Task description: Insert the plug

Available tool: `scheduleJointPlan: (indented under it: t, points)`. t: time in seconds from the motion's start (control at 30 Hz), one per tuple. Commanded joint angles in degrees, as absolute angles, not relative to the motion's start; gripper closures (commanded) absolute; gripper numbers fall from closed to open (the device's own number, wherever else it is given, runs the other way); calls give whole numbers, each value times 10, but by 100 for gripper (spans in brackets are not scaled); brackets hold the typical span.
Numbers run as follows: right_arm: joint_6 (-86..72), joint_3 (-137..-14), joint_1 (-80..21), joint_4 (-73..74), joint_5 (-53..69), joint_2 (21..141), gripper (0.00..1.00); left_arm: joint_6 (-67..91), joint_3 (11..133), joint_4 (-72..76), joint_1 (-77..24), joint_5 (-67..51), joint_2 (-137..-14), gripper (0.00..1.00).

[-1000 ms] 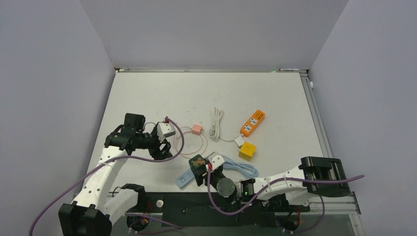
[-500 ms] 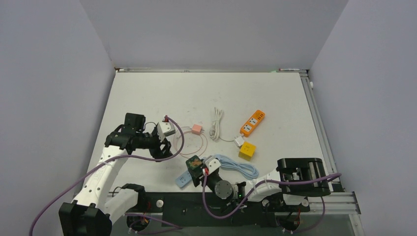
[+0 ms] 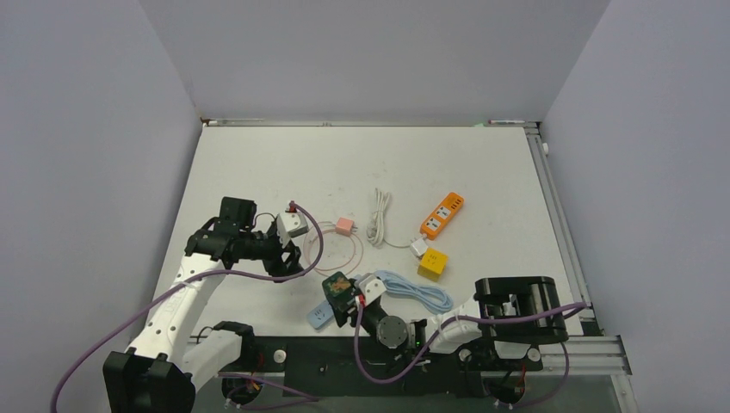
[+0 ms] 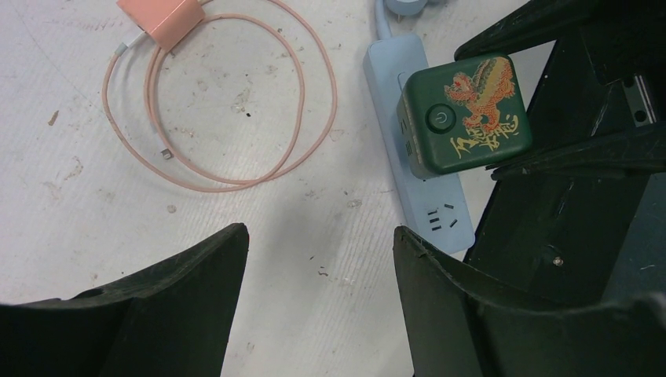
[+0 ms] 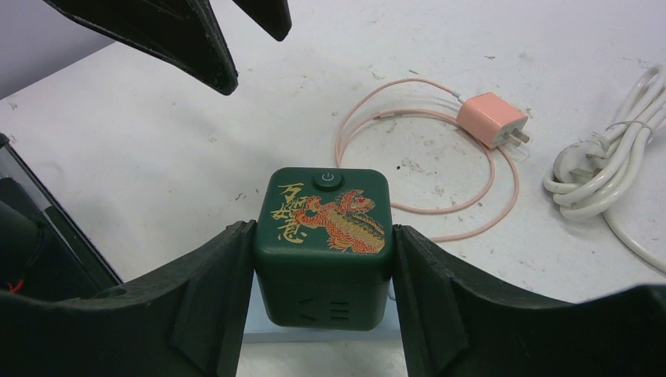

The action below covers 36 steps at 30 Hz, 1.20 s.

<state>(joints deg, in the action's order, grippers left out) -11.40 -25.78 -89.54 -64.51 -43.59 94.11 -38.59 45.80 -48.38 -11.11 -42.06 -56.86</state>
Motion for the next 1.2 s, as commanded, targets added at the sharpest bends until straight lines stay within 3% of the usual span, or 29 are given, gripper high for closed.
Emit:
scheduleJointPlan:
  t: [0.0,0.87,1.17]
  points:
    - [-117,-256,-886,-713,-423,954,95,-383,466,-470,-113,-433,-568,36]
    - [-98,-225,-877,-750,-399,987,95,-382,474,-484,-118,-438,-570,36]
    - [-103,-214,-881,-769,-404,1013,95,-346,501,-503,-169,-441,-561,36]
